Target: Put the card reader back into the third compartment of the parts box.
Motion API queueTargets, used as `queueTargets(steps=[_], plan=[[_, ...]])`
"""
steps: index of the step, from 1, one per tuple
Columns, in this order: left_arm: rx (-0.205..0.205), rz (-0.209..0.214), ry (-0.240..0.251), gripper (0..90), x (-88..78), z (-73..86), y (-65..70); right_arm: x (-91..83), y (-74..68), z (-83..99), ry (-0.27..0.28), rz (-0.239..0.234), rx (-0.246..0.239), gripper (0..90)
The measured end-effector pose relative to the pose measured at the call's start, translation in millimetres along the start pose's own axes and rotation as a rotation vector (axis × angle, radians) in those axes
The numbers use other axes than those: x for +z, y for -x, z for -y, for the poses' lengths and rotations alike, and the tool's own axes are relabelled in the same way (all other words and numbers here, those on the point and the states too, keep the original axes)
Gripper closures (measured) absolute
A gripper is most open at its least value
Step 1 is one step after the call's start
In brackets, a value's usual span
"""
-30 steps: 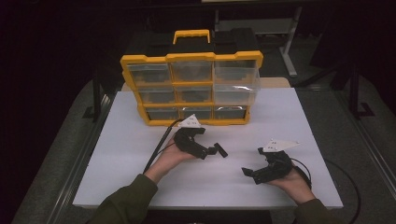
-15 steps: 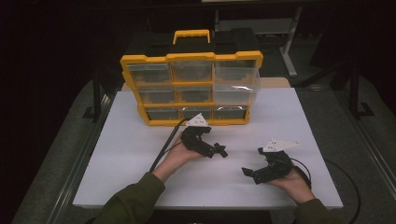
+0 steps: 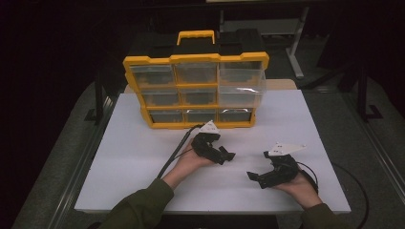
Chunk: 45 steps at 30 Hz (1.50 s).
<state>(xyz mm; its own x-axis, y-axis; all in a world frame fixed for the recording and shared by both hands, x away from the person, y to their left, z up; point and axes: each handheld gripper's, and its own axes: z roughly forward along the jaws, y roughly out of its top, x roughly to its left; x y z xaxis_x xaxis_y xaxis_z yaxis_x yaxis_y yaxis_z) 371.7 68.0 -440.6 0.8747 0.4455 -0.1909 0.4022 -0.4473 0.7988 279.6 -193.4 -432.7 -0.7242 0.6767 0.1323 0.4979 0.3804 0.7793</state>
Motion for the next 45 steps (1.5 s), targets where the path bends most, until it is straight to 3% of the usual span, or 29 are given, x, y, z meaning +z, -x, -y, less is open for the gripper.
queueTargets(steps=[12,17,30,45], plan=[[0.0,-0.019,-0.02,3.0,8.2,6.1,-0.2,-0.4,0.4,0.8,0.001,-0.001,0.003,0.0],[0.021,-0.034,-0.04,7.2,10.2,7.1,1.5,-0.4,0.4,0.8,0.0,-0.002,0.004,0.0],[0.018,-0.059,-0.07,16.2,14.8,9.8,3.5,-0.6,0.5,0.9,0.0,-0.003,0.006,0.0],[0.061,-0.093,-0.088,22.0,18.2,12.7,6.7,-0.5,0.6,1.1,0.0,-0.005,0.007,0.0]])
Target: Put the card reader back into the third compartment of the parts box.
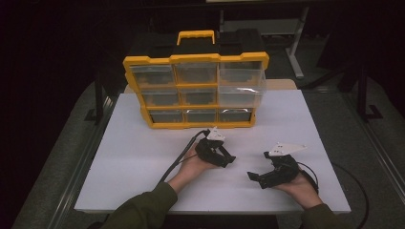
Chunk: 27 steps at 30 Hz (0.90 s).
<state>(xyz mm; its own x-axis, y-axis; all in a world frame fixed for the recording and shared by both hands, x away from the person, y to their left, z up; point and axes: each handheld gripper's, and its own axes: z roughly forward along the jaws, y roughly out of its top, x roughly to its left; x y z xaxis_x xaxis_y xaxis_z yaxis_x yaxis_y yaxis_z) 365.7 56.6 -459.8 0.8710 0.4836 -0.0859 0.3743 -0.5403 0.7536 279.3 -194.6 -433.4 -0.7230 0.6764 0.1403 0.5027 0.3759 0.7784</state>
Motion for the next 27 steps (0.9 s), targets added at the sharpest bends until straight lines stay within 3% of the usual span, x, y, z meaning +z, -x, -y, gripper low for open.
queueTargets(steps=[12,27], plan=[[0.06,-0.044,-0.02,26.1,0.8,0.0,4.6,0.0,0.4,0.0,0.0,0.001,0.002,0.0],[0.06,-0.055,-0.023,30.3,-0.1,0.2,5.2,0.5,-0.1,0.3,-0.005,-0.002,0.005,0.0]])
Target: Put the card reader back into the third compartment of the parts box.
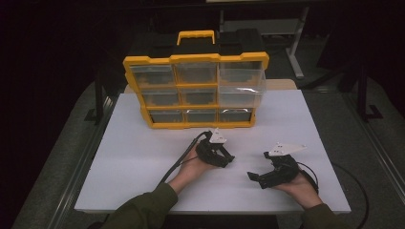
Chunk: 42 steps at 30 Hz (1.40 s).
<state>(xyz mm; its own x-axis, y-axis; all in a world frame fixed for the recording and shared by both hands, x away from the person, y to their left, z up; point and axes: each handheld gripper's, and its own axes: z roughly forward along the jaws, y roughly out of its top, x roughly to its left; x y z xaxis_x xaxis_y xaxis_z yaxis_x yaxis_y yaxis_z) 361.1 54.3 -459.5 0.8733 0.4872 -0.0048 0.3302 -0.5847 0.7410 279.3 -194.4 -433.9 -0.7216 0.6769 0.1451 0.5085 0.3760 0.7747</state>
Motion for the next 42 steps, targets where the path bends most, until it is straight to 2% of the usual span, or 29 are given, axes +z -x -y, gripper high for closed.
queueTargets(steps=[4,7,15,42], plan=[[-0.003,-0.002,-0.001,30.3,-0.4,-0.1,-0.3,-0.2,0.4,0.0,0.003,0.0,-0.002,0.0],[-0.02,0.003,0.002,30.4,-1.1,-0.1,-1.3,-0.4,0.4,0.1,0.003,0.0,-0.003,0.0],[-0.044,0.022,0.0,30.4,-7.8,2.0,-8.9,-0.6,0.3,0.1,0.004,0.001,-0.003,0.0],[-0.025,0.091,0.038,30.4,-49.0,-1.4,-25.7,1.9,-0.7,3.9,-0.005,-0.006,-0.012,0.0]])
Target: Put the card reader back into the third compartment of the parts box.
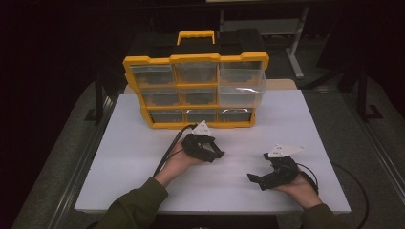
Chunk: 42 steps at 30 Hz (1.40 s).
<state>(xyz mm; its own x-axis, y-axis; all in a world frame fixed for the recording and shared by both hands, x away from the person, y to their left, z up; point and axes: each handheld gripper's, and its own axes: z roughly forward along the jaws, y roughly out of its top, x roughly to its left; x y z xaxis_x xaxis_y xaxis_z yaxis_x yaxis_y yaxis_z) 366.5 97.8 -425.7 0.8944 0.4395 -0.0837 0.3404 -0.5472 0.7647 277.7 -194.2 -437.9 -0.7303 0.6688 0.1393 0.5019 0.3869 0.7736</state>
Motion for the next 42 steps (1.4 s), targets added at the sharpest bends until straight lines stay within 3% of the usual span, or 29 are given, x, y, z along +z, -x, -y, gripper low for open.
queueTargets(steps=[23,42], plan=[[-0.004,0.052,0.04,30.4,-49.8,-2.9,-16.6,3.0,-1.0,3.8,0.027,0.002,-0.016,0.0],[-0.002,0.069,0.047,30.5,-84.0,-7.4,-30.9,3.1,-1.8,4.1,0.031,-0.006,-0.017,0.0]])
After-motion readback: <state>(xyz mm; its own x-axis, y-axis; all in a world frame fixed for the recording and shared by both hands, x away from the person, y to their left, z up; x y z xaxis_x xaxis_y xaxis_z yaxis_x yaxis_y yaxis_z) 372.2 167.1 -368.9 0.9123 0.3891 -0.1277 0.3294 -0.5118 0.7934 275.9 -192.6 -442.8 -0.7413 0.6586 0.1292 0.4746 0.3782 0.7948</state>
